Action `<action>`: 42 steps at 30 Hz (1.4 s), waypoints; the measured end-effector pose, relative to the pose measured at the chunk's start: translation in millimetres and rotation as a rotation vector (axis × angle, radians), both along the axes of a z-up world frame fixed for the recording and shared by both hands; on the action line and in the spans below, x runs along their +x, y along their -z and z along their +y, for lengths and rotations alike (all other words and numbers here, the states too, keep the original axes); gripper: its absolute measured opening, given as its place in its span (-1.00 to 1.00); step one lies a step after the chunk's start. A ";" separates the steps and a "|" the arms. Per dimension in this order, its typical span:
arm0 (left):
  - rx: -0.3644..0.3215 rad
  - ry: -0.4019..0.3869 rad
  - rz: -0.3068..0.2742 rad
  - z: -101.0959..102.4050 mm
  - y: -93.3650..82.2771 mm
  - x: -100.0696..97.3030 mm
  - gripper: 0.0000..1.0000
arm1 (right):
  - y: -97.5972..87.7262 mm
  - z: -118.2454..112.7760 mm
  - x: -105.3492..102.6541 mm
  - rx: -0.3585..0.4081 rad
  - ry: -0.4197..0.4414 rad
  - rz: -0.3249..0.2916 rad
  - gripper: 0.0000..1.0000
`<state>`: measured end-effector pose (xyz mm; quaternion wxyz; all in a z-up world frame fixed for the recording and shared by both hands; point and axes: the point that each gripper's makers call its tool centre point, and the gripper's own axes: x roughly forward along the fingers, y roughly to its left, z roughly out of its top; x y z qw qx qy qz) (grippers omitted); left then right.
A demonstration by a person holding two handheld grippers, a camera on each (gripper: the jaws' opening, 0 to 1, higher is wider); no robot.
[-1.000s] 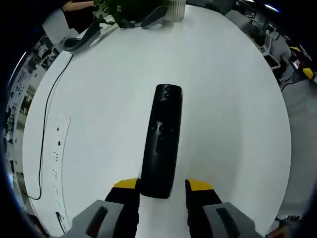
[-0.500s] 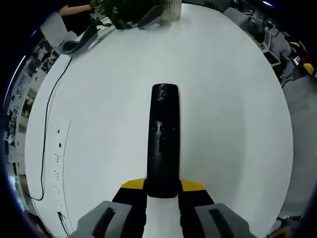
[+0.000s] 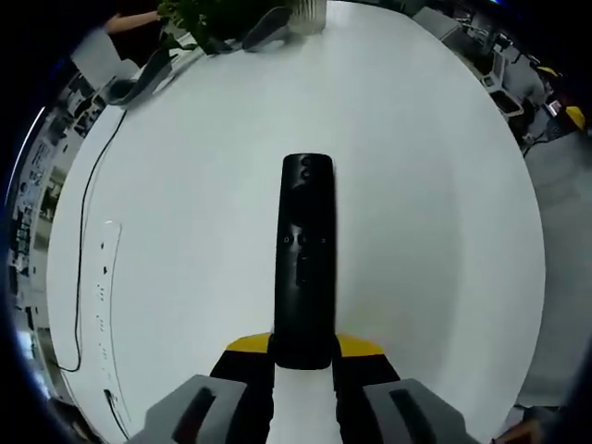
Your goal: Press the specified remote control buttons in sequence, fully releasing each button before pressing the next.
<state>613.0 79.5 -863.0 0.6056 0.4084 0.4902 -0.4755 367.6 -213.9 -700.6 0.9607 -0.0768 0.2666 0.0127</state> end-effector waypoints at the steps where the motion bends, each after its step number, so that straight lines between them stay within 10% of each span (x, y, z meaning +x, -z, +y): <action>1: -0.001 0.001 0.000 0.2 0.1 -0.3 -0.54 | -0.3 0.1 0.1 0.001 0.000 -0.001 -0.01; 42: 0.025 0.013 0.007 -2.4 6.5 -87.2 -0.54 | -15.5 6.0 -1.8 0.075 -0.018 -0.081 -0.13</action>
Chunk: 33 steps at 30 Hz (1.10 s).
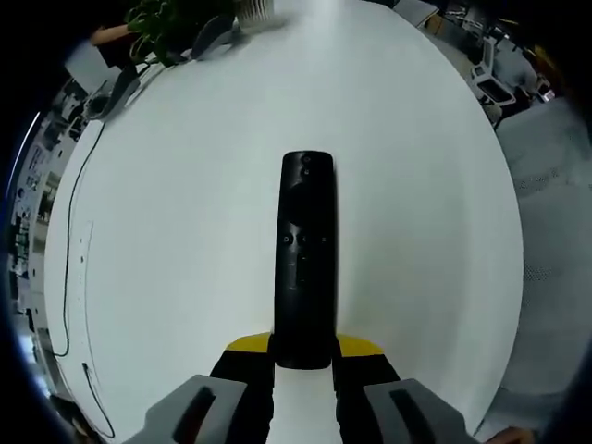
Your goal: Press the specified remote control buttons in sequence, fully releasing each button before pressing the next.
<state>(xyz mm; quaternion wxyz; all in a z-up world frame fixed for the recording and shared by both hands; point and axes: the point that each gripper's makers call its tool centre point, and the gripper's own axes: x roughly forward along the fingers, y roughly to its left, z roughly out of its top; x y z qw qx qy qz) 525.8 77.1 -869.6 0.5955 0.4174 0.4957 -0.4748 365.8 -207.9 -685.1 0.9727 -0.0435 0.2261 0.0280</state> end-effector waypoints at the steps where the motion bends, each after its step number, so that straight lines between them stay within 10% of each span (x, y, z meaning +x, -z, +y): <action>1: 0.002 -0.001 0.001 0.0 -0.2 -2.0 -0.54 | 0.2 0.5 -0.1 0.000 -0.002 0.001 -0.13; 33: -0.007 -0.011 -0.004 -5.9 -1.6 -60.1 -0.54 | 1.4 18.7 -2.5 0.039 -0.085 0.021 -0.39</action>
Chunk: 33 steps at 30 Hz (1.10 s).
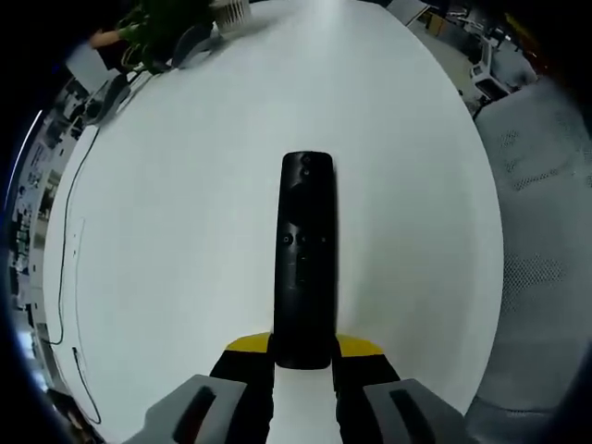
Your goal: Press the specified remote control buttons in sequence, fully releasing each button before pressing the next.
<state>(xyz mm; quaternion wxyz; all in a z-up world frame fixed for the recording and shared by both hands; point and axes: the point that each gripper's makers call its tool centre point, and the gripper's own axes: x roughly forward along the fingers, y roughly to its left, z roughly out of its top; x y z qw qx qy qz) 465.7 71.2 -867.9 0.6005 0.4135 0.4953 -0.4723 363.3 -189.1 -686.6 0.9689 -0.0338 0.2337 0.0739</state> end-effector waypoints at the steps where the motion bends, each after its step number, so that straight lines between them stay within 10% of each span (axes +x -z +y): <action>1: 0.000 0.000 0.000 -0.3 0.0 -2.3 -0.54 | -0.2 0.8 0.0 0.002 -0.003 0.000 -0.40; 19: -0.006 -0.013 -0.003 -6.5 0.4 -36.1 -0.54 | -4.4 23.4 4.9 0.056 -0.124 0.036 -0.82; 33: -0.057 -0.063 -0.014 -15.0 0.2 -68.8 -0.53 | -44.6 73.3 61.2 0.156 -0.262 -0.023 -1.00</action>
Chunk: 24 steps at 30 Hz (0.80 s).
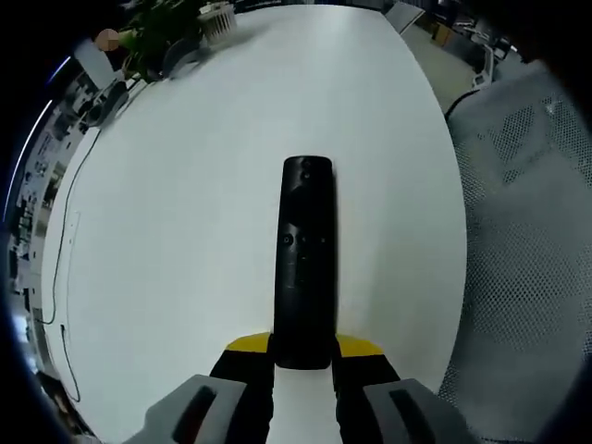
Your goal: Press the specified remote control buttons in sequence, fully releasing each button before pressing the next.
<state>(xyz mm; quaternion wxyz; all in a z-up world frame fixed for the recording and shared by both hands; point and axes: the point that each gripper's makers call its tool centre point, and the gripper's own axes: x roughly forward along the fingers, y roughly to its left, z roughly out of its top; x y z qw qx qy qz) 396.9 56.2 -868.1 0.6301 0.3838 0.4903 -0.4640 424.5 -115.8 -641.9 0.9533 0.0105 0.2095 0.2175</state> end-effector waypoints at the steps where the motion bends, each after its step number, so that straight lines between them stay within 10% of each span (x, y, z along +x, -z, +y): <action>1: -0.002 -0.001 -0.001 -0.6 0.0 -1.6 -0.53 | -2.5 4.4 3.3 0.014 -0.011 -0.006 -1.00; 10: 0.002 -0.015 -0.002 -11.0 -0.1 -20.3 -0.53 | 20.5 40.5 20.5 0.170 -0.100 0.129 -1.00; 19: -0.057 -0.001 -0.007 -23.6 -0.7 -44.8 -0.53 | 111.2 38.1 -3.3 0.271 -0.032 0.414 -1.00; 24: -0.062 0.015 -0.005 -27.1 -0.8 -49.4 -0.53 | 113.7 32.7 -4.8 0.334 0.017 0.495 -1.00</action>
